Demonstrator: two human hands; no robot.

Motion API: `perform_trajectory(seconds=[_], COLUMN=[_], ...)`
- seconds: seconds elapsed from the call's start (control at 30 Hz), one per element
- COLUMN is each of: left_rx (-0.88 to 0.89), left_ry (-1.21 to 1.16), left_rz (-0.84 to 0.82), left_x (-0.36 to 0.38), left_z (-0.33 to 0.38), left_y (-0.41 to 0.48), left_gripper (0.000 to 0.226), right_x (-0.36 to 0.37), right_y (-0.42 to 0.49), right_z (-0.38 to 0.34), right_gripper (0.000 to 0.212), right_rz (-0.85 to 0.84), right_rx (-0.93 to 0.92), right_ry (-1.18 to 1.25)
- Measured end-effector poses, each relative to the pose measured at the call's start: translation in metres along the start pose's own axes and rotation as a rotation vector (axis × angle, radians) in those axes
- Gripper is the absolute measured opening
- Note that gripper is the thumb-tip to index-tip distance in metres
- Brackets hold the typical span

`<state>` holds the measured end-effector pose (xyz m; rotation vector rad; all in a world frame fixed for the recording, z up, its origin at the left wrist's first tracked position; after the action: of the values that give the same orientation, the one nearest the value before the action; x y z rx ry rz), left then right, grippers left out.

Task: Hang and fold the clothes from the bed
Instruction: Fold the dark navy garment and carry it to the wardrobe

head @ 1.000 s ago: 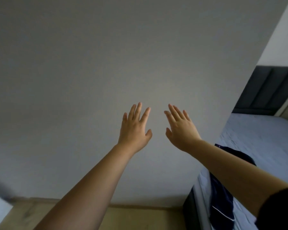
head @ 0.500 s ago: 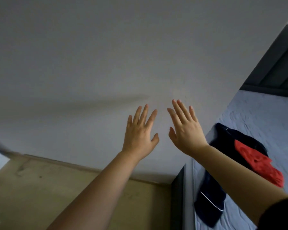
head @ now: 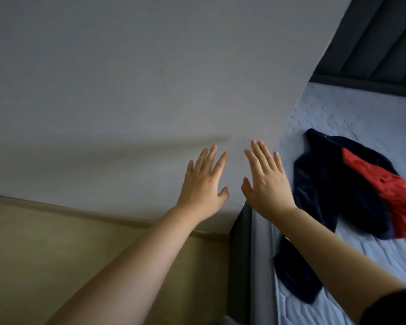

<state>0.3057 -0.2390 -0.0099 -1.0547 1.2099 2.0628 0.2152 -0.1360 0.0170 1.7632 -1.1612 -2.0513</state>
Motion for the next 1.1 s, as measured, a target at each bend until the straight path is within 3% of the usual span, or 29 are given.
perform_trajectory(seconds=[0.1, 0.17, 0.3, 0.4, 0.47, 0.57, 0.67, 0.77, 0.87, 0.93, 1.0, 1.07, 1.1], left_rx=[0.013, -0.022, -0.138, -0.206, -0.279, -0.444, -0.663, -0.930, -1.340, -1.377, -1.332, -1.284, -1.248], left_ry=[-0.021, -0.062, -0.153, -0.246, -0.312, -0.419, -0.496, -0.596, -0.985, -1.085, -0.987, -0.950, -0.968], left_rz=[-0.023, -0.056, -0.177, -0.260, -0.302, -0.397, -0.431, -0.436, -0.597, -0.601, -0.487, -0.385, -0.373], left_x=[0.038, 0.059, 0.092, 0.108, 0.117, 0.130, 0.138, 0.145, 0.156, 0.160, 0.158, 0.152, 0.150], left_z=[0.019, 0.038, 0.088, 0.123, 0.139, 0.151, 0.146, 0.142, 0.163, 0.175, 0.172, 0.167, 0.167], left_y=[-0.013, -0.029, -0.073, -0.099, -0.111, -0.124, -0.134, -0.141, -0.154, -0.151, -0.144, -0.134, -0.128], left_gripper=[0.080, 0.078, 0.075, 0.075, 0.075, 0.073, 0.067, 0.061, 0.039, 0.022, 0.014, 0.021, 0.026], right_x=[0.023, 0.039, 0.057, 0.057, 0.060, 0.059, 0.046, 0.011, -0.024, -0.033, -0.032, -0.018, -0.009], right_y=[-0.043, -0.081, -0.186, -0.260, -0.288, -0.287, -0.262, -0.241, -0.237, -0.243, -0.249, -0.261, -0.268], right_z=[0.038, 0.071, 0.159, 0.201, 0.207, 0.198, 0.175, 0.147, 0.123, 0.120, 0.129, 0.157, 0.171], right_gripper=[0.064, 0.066, 0.090, 0.110, 0.110, 0.072, 0.043, 0.043, 0.042, 0.039, 0.029, 0.017, 0.026], right_rz=[-0.021, -0.139, -0.426, -0.564, -0.603, -0.549, -0.604, -0.776, -0.945, -1.014, -0.979, -0.779, -0.682], right_rx=[0.127, 0.251, 0.876, 1.140, 1.184, 1.034, 0.887, 0.785, 0.670, 0.631, 0.765, 1.126, 1.338], right_ry=[0.017, -0.036, -0.005, 0.054, 0.184, 0.313, 0.503, 0.846, 1.084, 1.139, 1.212, 1.223, 1.209])
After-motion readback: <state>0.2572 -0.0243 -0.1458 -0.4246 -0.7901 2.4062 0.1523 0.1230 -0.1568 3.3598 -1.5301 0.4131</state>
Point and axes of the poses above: each hand's wrist, its own y-axis towards the middle knuckle, its own x-axis out of the palm, z = x × y, the point moved 6 cm from there along y, towards the middle knuckle, and after that the axes turned 15 degrees about z, right-handed, at the moved point
